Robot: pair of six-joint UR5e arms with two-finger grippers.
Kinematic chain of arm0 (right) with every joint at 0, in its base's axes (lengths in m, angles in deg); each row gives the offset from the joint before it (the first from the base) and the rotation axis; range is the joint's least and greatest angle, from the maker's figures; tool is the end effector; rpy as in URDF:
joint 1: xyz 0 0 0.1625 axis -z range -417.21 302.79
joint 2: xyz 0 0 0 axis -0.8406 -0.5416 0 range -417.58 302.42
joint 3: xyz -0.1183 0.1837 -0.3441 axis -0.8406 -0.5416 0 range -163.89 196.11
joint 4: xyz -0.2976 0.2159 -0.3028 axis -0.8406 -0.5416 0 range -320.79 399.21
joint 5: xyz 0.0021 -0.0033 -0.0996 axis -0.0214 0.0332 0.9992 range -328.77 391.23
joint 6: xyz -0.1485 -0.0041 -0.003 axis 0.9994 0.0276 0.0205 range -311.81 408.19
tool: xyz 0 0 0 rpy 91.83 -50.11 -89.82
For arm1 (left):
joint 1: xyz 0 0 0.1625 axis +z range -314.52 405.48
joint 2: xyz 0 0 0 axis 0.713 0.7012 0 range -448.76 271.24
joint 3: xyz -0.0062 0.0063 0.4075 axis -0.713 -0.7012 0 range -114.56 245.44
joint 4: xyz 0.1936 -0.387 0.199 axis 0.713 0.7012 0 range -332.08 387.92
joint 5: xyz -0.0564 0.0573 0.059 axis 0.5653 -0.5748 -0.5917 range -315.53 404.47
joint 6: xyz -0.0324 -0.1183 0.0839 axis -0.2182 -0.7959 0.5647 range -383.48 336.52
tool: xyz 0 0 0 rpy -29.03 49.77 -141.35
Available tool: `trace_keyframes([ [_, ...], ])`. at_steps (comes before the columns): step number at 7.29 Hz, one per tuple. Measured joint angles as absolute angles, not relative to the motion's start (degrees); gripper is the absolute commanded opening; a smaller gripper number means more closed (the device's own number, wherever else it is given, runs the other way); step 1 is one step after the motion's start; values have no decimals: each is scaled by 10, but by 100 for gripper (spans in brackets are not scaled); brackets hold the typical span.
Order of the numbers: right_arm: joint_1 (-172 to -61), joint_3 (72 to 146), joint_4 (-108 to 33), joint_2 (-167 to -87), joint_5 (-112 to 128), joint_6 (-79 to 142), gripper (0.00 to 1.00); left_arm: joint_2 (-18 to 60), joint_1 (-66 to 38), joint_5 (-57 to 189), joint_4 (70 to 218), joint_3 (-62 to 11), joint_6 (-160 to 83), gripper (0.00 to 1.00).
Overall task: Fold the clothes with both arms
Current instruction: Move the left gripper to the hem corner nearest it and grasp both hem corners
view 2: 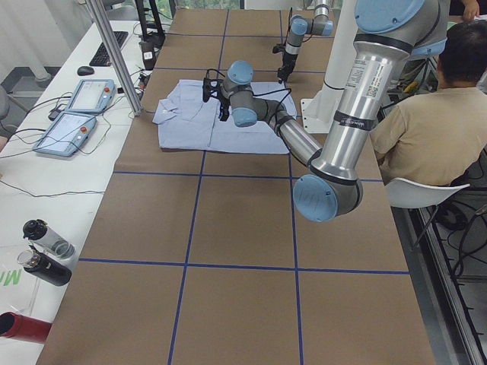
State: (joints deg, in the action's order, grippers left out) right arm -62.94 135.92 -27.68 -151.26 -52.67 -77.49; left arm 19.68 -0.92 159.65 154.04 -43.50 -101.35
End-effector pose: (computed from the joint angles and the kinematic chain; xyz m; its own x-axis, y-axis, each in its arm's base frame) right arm -0.5437 -0.2043 0.3889 0.4230 0.6253 0.6557 -0.5246 0.7591 -0.3855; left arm 0.3971 -0.5187 0.2142 0.2701 -0.0079 -0.9628 0.3245 0.9422 0.0833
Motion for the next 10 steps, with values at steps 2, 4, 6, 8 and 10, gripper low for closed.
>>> trace_keyframes([
  [2,-629,1357,-277,-1512,-526,-775,21,196,-9,1596,1540,-436,-1016,99],
  [4,-629,1356,-277,-1512,-526,-775,0,195,-9,1596,1540,-436,-1023,99],
  [6,-630,1361,-276,-1512,-527,-775,0,195,-9,1596,1540,-437,-1025,99],
  [8,-631,1374,-277,-1513,-527,-776,0,195,-2,1585,1540,-436,-1055,99],
  [10,-631,1388,-277,-1513,-528,-776,0,181,44,1573,1540,-450,-1127,99],
])
